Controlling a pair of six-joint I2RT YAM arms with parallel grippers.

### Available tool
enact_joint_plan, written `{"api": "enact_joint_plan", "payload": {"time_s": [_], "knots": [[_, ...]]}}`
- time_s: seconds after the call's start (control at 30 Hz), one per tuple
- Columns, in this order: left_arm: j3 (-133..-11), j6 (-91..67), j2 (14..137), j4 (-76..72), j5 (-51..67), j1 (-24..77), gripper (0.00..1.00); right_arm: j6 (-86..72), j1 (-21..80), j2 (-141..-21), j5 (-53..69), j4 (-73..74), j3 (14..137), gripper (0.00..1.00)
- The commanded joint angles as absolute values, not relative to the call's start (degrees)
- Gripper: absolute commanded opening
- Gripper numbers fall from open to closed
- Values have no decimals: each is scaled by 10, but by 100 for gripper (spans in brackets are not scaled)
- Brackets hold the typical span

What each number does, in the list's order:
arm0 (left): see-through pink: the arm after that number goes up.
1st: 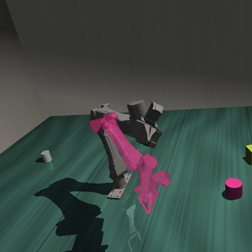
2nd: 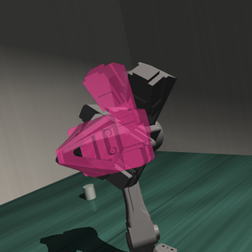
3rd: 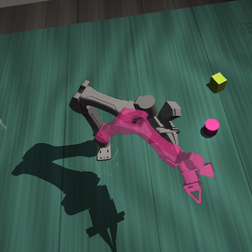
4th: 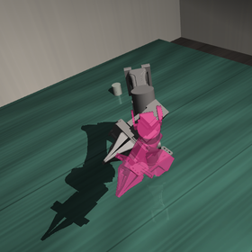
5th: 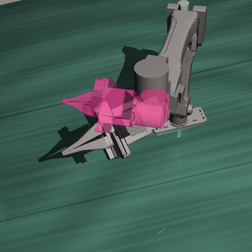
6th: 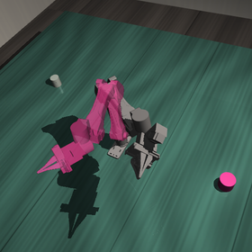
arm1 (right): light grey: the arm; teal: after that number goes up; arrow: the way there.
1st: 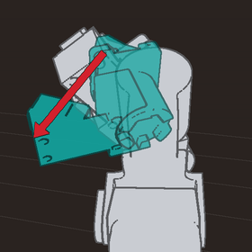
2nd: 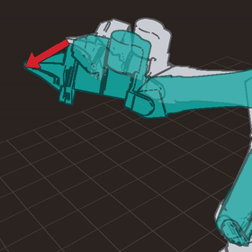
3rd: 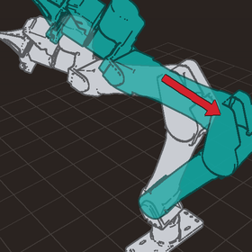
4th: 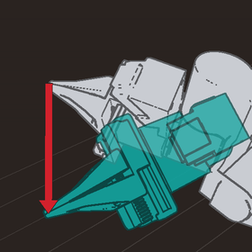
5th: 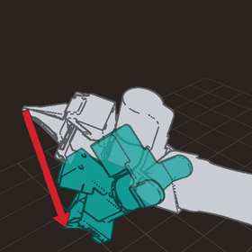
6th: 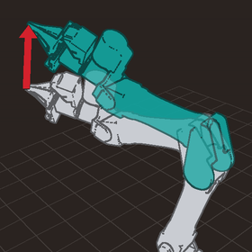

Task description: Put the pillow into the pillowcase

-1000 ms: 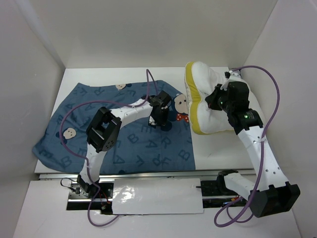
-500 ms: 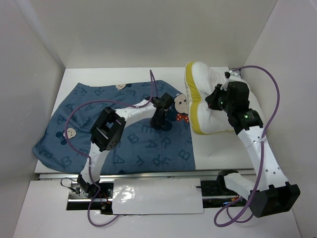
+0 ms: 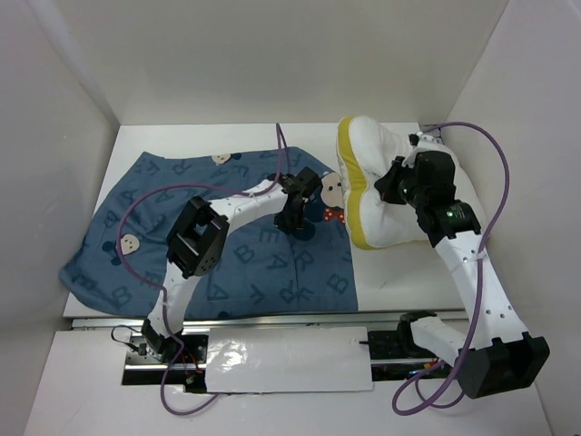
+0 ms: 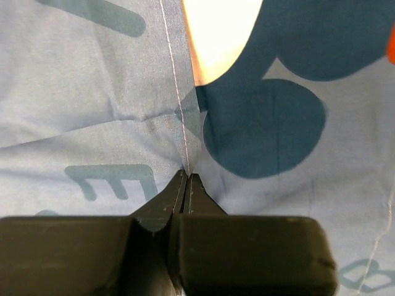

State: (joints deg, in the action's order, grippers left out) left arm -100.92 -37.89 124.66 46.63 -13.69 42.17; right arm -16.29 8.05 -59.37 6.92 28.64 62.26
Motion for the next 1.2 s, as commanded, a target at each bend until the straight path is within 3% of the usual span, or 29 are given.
{"api": "enact_joint_plan", "payload": {"time_s": [0.0, 0.27, 0.57, 0.83, 1.17], "knots": [[-1043, -373, 1191, 482, -165, 425, 0, -135, 76, -586, 73, 282, 621, 0], [-1027, -378, 1130, 507, -184, 425, 0, -92, 121, -589, 204, 300, 592, 0], [-1000, -423, 1093, 534, -207, 425, 0, -72, 220, -629, 245, 341, 532, 0], [-1000, -434, 1059, 534, -213, 425, 0, -83, 314, -703, 181, 341, 523, 0], [-1016, -405, 1041, 517, -194, 425, 0, -62, 371, -845, 71, 354, 653, 0]]}}
